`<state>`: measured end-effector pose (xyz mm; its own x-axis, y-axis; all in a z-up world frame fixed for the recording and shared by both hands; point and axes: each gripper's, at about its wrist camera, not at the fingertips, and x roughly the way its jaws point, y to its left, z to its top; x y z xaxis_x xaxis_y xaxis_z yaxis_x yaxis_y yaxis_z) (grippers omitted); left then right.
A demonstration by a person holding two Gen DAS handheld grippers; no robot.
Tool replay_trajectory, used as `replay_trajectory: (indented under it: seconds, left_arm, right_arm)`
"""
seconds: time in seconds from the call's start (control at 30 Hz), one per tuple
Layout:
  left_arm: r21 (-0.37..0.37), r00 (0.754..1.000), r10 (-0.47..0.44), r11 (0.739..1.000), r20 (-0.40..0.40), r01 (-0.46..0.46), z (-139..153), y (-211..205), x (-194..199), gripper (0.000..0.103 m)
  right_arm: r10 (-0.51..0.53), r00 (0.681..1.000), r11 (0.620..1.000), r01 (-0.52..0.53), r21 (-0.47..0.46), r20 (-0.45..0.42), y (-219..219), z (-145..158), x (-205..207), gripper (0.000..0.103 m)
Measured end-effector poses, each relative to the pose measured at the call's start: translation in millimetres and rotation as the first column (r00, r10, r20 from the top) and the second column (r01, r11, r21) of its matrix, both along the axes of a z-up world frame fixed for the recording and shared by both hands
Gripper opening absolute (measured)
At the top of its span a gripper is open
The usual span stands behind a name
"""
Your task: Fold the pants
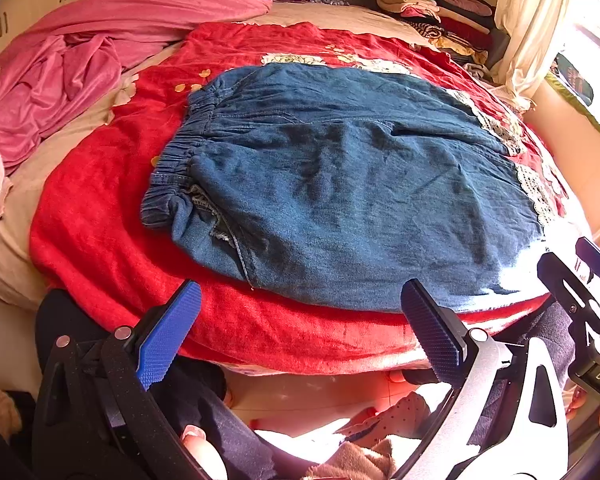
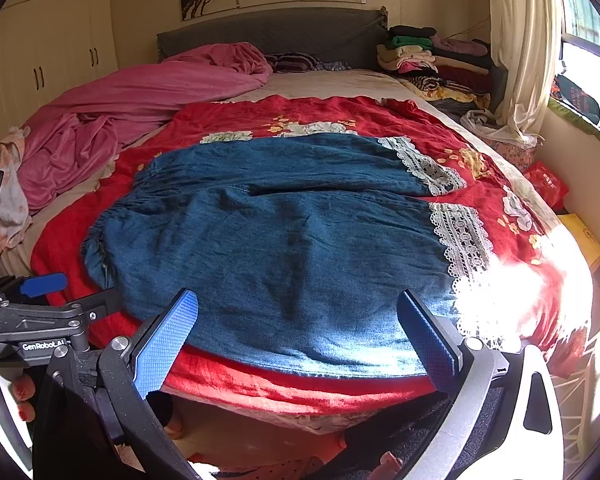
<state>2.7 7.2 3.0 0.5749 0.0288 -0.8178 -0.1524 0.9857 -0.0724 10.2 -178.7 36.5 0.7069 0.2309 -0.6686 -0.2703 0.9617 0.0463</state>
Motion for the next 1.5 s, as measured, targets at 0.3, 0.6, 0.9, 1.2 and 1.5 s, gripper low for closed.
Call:
replay_trajectory:
  seconds: [0.3, 0.6, 0.9, 1.2, 1.5]
  left_arm:
    - [0.003, 1.0, 0.002, 1.0, 0.005, -0.002, 1, 0, 0, 0.094]
    - [0.013, 1.0, 0.003, 1.0, 0.01, -0.003, 4, 3, 4, 0.094]
    - [0.021, 1.0, 0.011, 1.0, 0.014, -0.011, 3, 7, 10, 0.094]
    - [0.026, 1.0, 0.023, 0.999, 0.013, -0.023, 4, 13, 25, 0.094]
    - [0.027, 0.999, 0.038, 0.999, 0.013, -0.038, 5, 32, 57, 0.094]
  right_arm:
    - [0.007, 1.0, 1.0, -0.007, -0.007, -0.006, 1, -3, 2, 0.099]
    - [0.007, 1.0, 1.0, -0.007, -0.013, -0.011, 3, -5, 3, 0.099]
    - [0.023, 0.999, 1.0, -0.023, -0.016, -0.028, 9, -7, 10, 0.099]
    - [0.049, 0.998, 0.999, -0.049, 0.004, -0.05, 15, -3, 35, 0.099]
    - [0.144, 0.987, 0.989, -0.145, -0.003, -0.071, 45, 10, 86, 0.099]
